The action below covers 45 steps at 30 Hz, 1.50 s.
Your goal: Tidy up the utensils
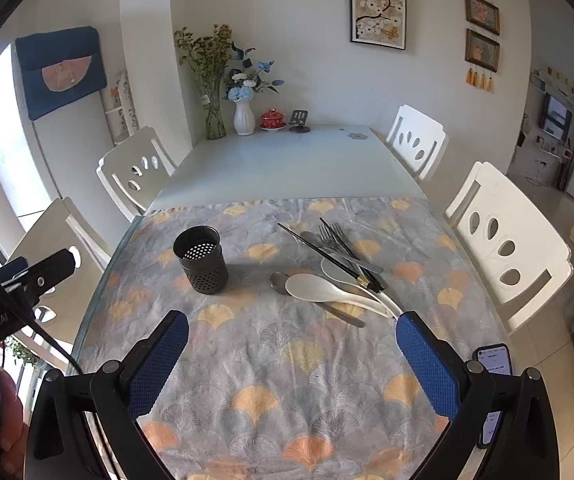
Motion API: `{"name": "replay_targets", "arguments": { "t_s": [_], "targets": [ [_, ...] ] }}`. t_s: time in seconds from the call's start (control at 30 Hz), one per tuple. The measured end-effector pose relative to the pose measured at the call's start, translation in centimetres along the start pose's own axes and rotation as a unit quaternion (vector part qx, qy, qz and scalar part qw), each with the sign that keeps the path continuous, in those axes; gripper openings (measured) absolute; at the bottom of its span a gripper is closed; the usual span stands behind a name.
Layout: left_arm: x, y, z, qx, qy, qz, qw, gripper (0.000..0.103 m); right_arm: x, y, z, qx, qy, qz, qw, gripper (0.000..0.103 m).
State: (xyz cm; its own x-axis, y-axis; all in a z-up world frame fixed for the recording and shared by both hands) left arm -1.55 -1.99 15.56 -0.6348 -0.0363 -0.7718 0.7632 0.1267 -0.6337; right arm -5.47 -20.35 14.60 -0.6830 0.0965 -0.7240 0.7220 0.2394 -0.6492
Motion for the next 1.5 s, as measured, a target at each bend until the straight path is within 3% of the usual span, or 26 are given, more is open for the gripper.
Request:
{"name": "replay_targets", "arguments": {
  "t_s": [0.5, 0.8, 1.03, 1.27, 1.37, 1.5],
  "targets": [
    [1.2, 3.0, 2.1, -0.019, 0.0, -0.013, 0.9997, 0.103, -2.0, 1.1, 2.1, -0.001, -0.062, 0.004, 0.998, 0.103],
    [3.0, 8.9, 3.1, -0.044, -0.006, -0.051, 0.9977, 0.103, -3.2, 5.0, 6.1, -0.01, -0.06, -0.036, 0.997, 0.103],
    [5.2, 14.1, 5.1, -0.046, 0.018, -0.086, 0.9951, 0.102, -3.3, 8.1, 8.3, -0.023, -0.046, -0.075, 0.996, 0.103],
    [6.0, 18.1, 5.6, -0.054, 0.002, -0.087, 0.9948, 0.102, -3.1, 10.8, 9.4, -0.014, -0.076, -0.077, 0.994, 0.103],
    [6.8, 20.0, 6.1, -0.075, 0.017, -0.089, 0.9931, 0.102, -2.2, 12.6, 10.0, -0.003, -0.089, -0.101, 0.991, 0.103],
    [6.9, 21.1, 6.7, -0.076, 0.008, -0.092, 0.9929, 0.102, -2.3, 13.1, 11.1, -0.008, -0.087, -0.107, 0.99, 0.103]
  ]
}}
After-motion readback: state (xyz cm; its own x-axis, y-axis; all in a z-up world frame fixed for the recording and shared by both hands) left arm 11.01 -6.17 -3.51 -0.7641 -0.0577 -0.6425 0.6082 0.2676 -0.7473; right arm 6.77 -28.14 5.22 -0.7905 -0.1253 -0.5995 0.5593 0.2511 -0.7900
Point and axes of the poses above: each gripper's, at about its wrist camera, not at the fingertips, and y roughly the way its jaws point, z to its right, x to its underside, the point moved 10 cm from there along y, roughly the way its jaws point, and after that the axes turned 15 degrees about -x, right-handed, at the moved point
